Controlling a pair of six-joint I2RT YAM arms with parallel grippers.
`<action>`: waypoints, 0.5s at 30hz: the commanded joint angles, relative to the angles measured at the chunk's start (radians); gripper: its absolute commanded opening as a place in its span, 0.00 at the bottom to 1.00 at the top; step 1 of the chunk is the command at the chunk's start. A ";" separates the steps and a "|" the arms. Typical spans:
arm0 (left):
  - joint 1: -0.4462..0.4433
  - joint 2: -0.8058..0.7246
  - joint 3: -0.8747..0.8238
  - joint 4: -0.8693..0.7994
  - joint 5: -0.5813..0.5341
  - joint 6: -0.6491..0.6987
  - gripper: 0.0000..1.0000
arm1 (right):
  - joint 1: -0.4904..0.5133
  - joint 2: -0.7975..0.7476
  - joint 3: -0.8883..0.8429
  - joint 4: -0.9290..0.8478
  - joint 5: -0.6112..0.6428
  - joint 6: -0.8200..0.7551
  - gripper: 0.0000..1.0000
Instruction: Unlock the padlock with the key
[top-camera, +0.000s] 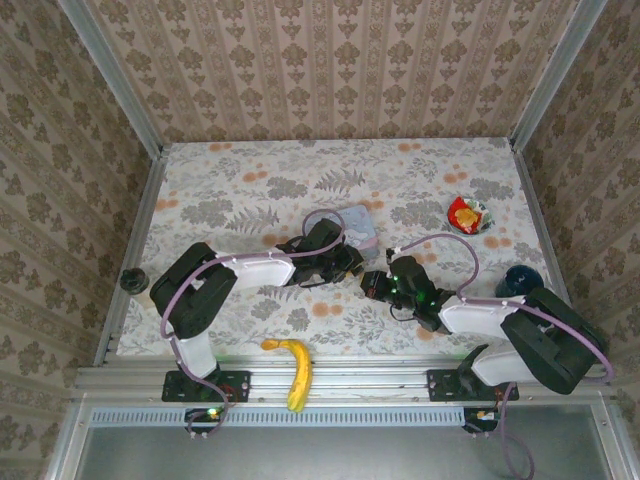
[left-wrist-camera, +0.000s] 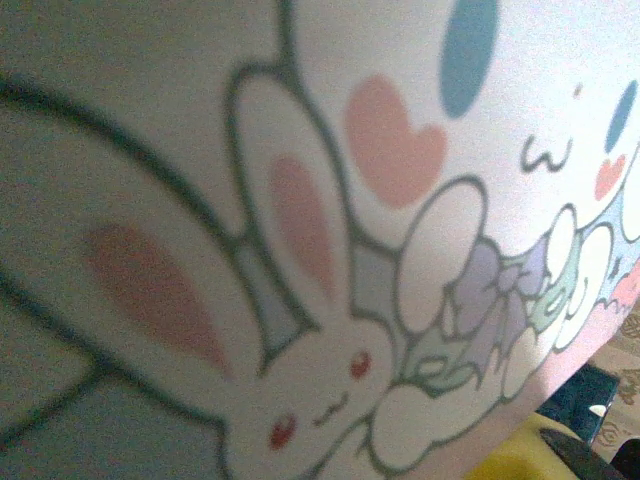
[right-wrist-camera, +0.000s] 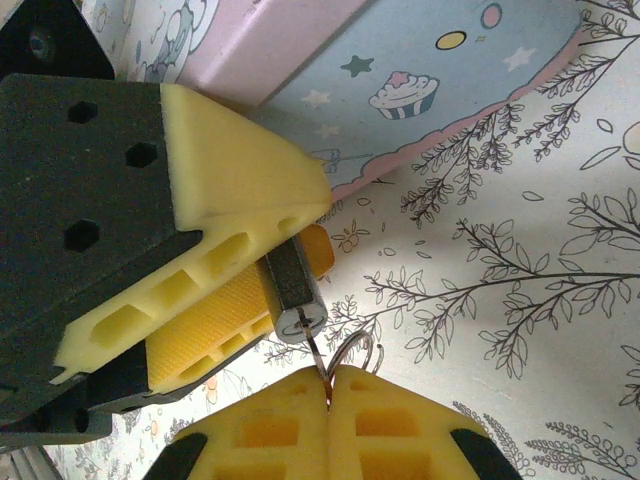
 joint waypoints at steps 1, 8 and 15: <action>-0.016 0.048 -0.029 -0.069 0.169 -0.085 0.06 | 0.004 0.021 0.051 0.041 0.033 -0.004 0.07; -0.020 0.049 -0.034 -0.064 0.172 -0.086 0.06 | -0.001 0.021 0.063 0.042 0.057 -0.009 0.16; -0.019 0.047 -0.037 -0.055 0.172 -0.089 0.06 | -0.008 0.031 0.068 0.050 0.058 -0.007 0.12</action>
